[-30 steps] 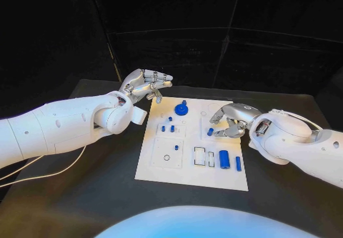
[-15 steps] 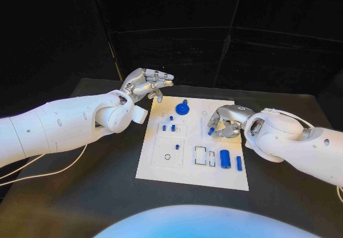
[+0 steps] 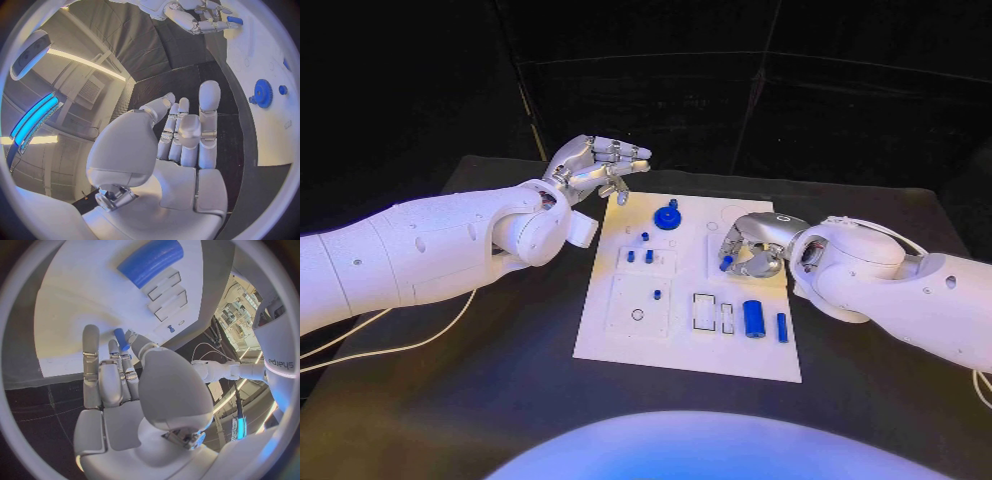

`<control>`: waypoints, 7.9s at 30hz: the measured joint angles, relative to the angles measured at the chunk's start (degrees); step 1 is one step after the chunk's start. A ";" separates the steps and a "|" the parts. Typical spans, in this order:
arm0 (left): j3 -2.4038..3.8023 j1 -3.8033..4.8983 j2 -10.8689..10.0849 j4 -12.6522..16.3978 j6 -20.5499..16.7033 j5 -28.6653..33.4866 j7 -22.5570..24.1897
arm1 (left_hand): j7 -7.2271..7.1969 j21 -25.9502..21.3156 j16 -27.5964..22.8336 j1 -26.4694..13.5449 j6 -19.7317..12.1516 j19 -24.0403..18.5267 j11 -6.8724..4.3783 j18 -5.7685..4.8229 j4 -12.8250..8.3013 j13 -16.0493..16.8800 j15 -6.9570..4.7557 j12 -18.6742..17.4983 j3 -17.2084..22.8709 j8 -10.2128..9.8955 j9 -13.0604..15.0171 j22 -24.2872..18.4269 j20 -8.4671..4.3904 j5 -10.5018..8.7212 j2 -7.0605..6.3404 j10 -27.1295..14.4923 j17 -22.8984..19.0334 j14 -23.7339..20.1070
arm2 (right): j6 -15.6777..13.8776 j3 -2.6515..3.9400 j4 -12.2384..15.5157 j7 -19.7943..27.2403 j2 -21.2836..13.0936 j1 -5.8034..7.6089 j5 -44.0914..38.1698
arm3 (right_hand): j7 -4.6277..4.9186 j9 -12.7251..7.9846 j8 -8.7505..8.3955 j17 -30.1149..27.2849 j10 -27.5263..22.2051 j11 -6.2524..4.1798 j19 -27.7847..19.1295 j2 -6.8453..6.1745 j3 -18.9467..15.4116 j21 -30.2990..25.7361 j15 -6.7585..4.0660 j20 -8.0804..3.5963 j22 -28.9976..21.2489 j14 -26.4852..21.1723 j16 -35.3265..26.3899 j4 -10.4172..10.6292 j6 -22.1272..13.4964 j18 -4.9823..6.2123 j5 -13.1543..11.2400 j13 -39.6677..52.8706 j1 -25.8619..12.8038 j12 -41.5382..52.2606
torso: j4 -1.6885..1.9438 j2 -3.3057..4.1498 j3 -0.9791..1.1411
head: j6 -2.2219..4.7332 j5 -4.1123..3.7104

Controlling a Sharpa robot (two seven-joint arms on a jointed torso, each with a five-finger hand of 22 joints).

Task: Assemble the parts on the task board

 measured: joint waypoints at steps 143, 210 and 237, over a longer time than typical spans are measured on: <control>0.01 0.02 1.70 -0.95 0.98 0.03 -0.35 | 0.00 -0.22 0.00 0.00 0.00 0.00 0.00 0.00 0.00 0.00 0.00 0.22 0.00 0.00 0.00 -0.09 0.00 0.00 0.00 -0.41 -0.10 0.00 | -3.84 -1.85 0.63 7.80 14.03 -5.52 -2.09 | -1.03 0.00 0.49 2.37 8.06 -1.32 0.92 0.42 8.83 1.99 -1.23 -0.92 0.86 -0.21 2.24 -1.78 6.08 0.00 -0.25 0.16 0.57 -4.38 | -0.01 -0.04 -0.01 | -1.61 3.08; 0.02 0.06 1.59 -0.83 1.14 0.03 -0.58 | 0.01 -0.22 0.00 0.00 -0.42 0.00 0.00 0.00 0.00 0.07 0.00 0.64 0.00 0.00 0.00 -0.09 0.00 0.00 0.00 -0.41 -0.15 0.00 | -4.44 -2.30 0.25 7.56 14.32 -5.96 -4.36 | 0.53 -0.36 -1.70 -2.63 -1.30 0.77 -0.97 -3.03 4.43 1.04 0.11 0.70 0.10 0.10 -0.77 -2.49 -5.12 0.00 0.38 0.09 -3.32 -8.76 | -0.03 -0.07 0.03 | -1.55 3.23; 0.01 0.06 1.64 -1.01 1.34 0.03 -0.74 | 0.00 -0.22 0.00 0.00 -0.42 0.00 0.00 0.00 0.00 0.05 0.00 0.64 0.00 0.00 0.00 -0.09 0.00 0.00 0.00 -0.41 -0.14 0.00 | -8.83 -2.29 2.60 8.81 10.94 -6.03 -4.35 | 0.26 -0.05 -1.46 -1.38 -0.64 0.20 -0.75 -2.37 0.54 0.70 0.11 0.48 -0.24 0.10 -0.34 -2.98 -7.52 0.00 1.53 0.39 -2.16 -5.36 | -0.03 -0.07 0.00 | -1.44 3.07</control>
